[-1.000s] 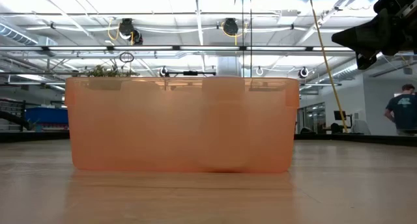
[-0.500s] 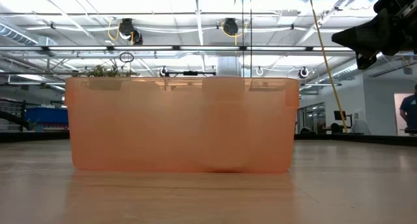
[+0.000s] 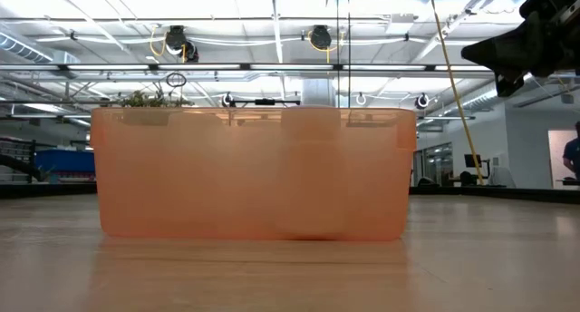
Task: Pick and place pill bottles into a basket
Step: Put the white medicine bottle into the orange bin
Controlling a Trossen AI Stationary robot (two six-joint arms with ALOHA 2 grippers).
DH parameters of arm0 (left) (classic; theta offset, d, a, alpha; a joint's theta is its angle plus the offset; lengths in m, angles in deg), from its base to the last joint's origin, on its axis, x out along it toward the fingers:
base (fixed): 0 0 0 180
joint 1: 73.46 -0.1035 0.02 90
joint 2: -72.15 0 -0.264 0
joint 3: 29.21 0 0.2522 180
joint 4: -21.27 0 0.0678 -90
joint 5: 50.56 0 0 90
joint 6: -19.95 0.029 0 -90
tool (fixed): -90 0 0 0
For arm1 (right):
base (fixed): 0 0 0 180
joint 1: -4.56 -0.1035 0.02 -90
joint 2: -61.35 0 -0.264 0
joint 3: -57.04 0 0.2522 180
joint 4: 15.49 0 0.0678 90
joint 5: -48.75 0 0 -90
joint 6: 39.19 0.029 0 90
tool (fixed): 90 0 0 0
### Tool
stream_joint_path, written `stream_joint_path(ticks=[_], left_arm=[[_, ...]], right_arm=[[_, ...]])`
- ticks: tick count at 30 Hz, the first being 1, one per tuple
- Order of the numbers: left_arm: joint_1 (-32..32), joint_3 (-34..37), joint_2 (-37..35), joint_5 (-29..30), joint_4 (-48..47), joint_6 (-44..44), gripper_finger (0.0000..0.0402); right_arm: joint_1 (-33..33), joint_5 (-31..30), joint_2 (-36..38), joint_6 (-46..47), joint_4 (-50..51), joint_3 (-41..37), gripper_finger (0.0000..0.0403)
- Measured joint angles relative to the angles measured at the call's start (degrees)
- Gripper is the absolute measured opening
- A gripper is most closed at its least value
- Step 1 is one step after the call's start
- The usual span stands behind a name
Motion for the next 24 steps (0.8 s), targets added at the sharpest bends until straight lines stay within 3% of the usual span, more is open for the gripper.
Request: stream_joint_path(ticks=[14, 20, 24], left_arm=[[-3.12, 0.08, 0.76, 1.53, -2.32, 2.14, 0.0342], [-4.8, 0.19, 0.77, 5.41, -1.95, 4.44, 0.0338], [-5.01, 0.17, 0.79, 4.04, -1.76, 5.32, 0.0336]], right_arm=[[0.01, -0.02, -0.02, -0.02, 0.05, 0.0, 0.0], [0.01, 0.0, -0.02, -0.01, 0.07, 0.0, 0.0], [0.01, 0.0, -0.02, 0.0, 0.06, 0.0, 0.0]])
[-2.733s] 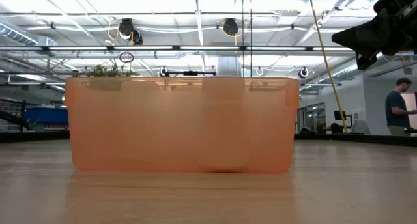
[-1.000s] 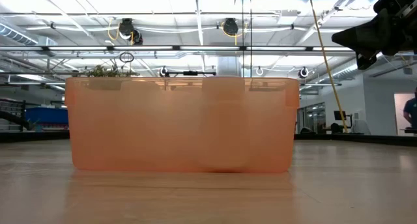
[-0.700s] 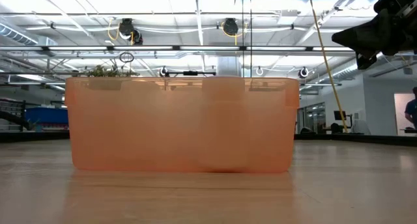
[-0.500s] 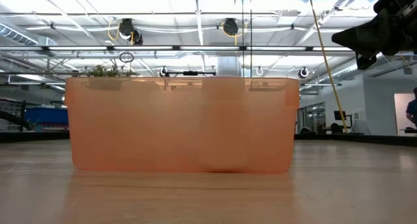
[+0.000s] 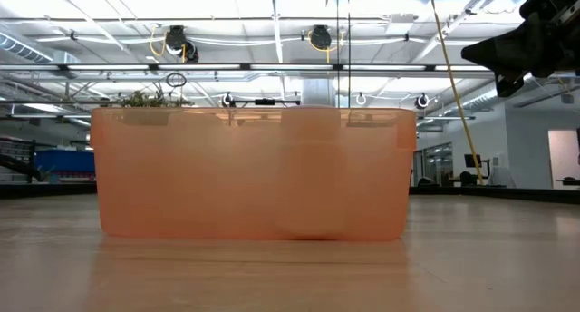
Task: Pick and place pill bottles into a basket
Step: Put the white medicine bottle into the orange bin
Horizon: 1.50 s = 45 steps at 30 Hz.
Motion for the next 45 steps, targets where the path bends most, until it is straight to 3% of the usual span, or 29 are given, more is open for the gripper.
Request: stream_joint_path(ticks=[12, 28, 45], left_arm=[[0.52, -0.02, 0.18, -1.65, 2.42, -4.18, 0.0335], [0.58, -0.04, 7.61, -7.04, 13.17, -4.13, 0.0335], [1.57, -0.07, 7.65, -11.18, 13.69, -2.69, 0.0334]], right_arm=[[-0.02, 0.0, -0.02, 0.0, -0.41, 0.0, 0.0], [-0.01, 0.0, -0.02, 0.0, -0.39, 0.0, 0.0], [-0.01, -0.01, -0.02, -0.01, -0.39, 0.0, 0.0]])
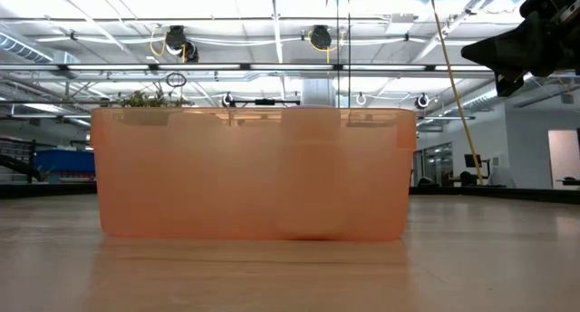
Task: Pick and place pill bottles into a basket
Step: Put the white medicine bottle into the orange bin
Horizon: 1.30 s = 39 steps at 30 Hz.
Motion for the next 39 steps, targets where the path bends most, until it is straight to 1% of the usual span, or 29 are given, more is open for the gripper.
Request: stream_joint_path(ticks=[3, 10, 15, 17, 24, 29, 31, 33, 35, 39], left_arm=[[0.02, -0.04, 0.0, 0.06, -0.44, 0.03, 0.032], [0.02, -0.04, 0.0, 3.81, -0.79, 1.74, 0.0236], [-0.01, -0.06, -0.13, 3.51, -0.61, 1.81, 0.018], [0.0, -0.08, -0.13, 3.77, -0.57, 2.76, 0.0165], [-1.94, -0.14, -0.17, 6.71, -0.64, 7.99, 0.0166], [-4.19, -0.14, -0.15, 7.23, -1.22, 13.61, 0.0187], [-5.57, -0.12, -0.15, 7.25, -1.6, 15.63, 0.0185], [-6.98, -0.1, -0.13, 7.29, -1.6, 17.82, 0.0174], [-8.54, -0.07, -0.1, 6.53, -1.6, 19.54, 0.0165], [-11.33, 0.03, 0.0, 3.64, -0.92, 22.52, 0.0165]], right_arm=[[-0.01, -0.01, 0.0, 0.01, 0.0, 0.0, 0.0], [-0.01, 0.0, 0.0, 0.0, 0.0, 0.0, 0.0], [0.0, -0.01, 0.0, 0.01, 0.0, 0.0, 0.0], [0.0, 0.01, 0.0, 0.01, 0.0, 0.0, 0.0], [-0.01, 0.0, 0.02, 0.01, 0.0, 0.0, 0.0], [0.01, -0.02, 0.02, 0.01, 0.0, 0.0, 0.0], [0.01, 0.01, 0.02, 0.01, 0.0, 0.0, 0.0], [-0.01, -0.02, 0.02, -0.01, 0.0, 0.0, 0.0], [-0.01, 0.01, 0.02, 0.01, 0.0, 0.0, 0.0], [0.01, 0.01, 0.02, -0.02, 0.0, 0.0, 0.0]])
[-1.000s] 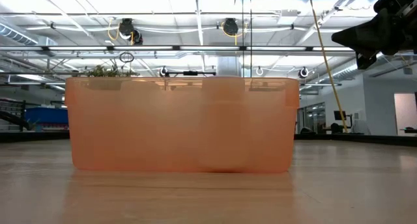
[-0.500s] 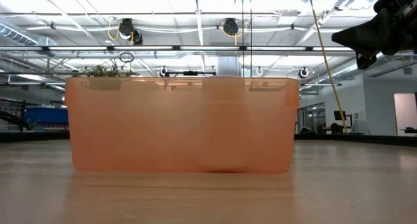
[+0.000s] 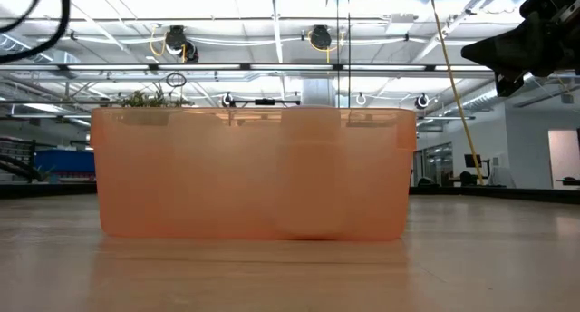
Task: Pick and place pill bottles into a basket
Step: Put the white medicine bottle into the orange bin
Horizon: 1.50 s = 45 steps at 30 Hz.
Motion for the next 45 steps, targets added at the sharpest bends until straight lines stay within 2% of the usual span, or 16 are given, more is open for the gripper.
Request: stream_joint_path(ticks=[7, 11, 17, 21, 26, 33, 40, 42, 45], left_arm=[[-3.79, 0.04, 0.0, -9.16, 1.35, 3.72, 0.0183], [-5.54, 0.04, 0.0, -14.52, 3.22, 4.13, 0.0165], [-8.63, 0.04, 0.0, -19.74, 6.45, 2.99, 0.0165], [-10.79, 0.02, -0.02, -25.44, 8.06, 2.1, 0.0183], [-14.41, 0.02, -0.04, -26.36, 8.02, 2.66, 0.0174], [-18.64, 0.02, -0.04, -25.73, 8.0, 10.42, 0.0164], [-22.49, 0.02, -0.04, -30.69, 7.92, 12.79, 0.0191], [-23.64, 0.0, -0.04, -31.32, 7.85, 13.4, 0.018], [-25.31, 0.0, -0.04, -31.76, 7.85, 14.0, 0.0164]], right_arm=[[0.0, 0.0, 0.0, 0.02, 0.0, 0.0, 0.0], [-0.01, -0.01, 0.0, 0.0, 0.01, 0.0, 0.0], [-0.02, 0.0, 0.0, 0.02, -0.11, 0.0, 0.0], [-0.02, 0.0, 0.0, 0.02, -0.02, 0.0, 0.0], [-0.02, 0.0, 0.0, 0.02, -0.07, 0.0, 0.0], [-0.02, -0.02, 0.0, 0.83, -5.01, 0.0, 0.0], [0.0, 0.1, -0.04, 1.98, -7.9, 0.02, 0.0], [0.01, 2.34, -0.72, 3.87, -8.02, 0.02, 0.0], [0.0, 8.8, -3.58, 7.46, -11.98, -0.82, 0.0001]])
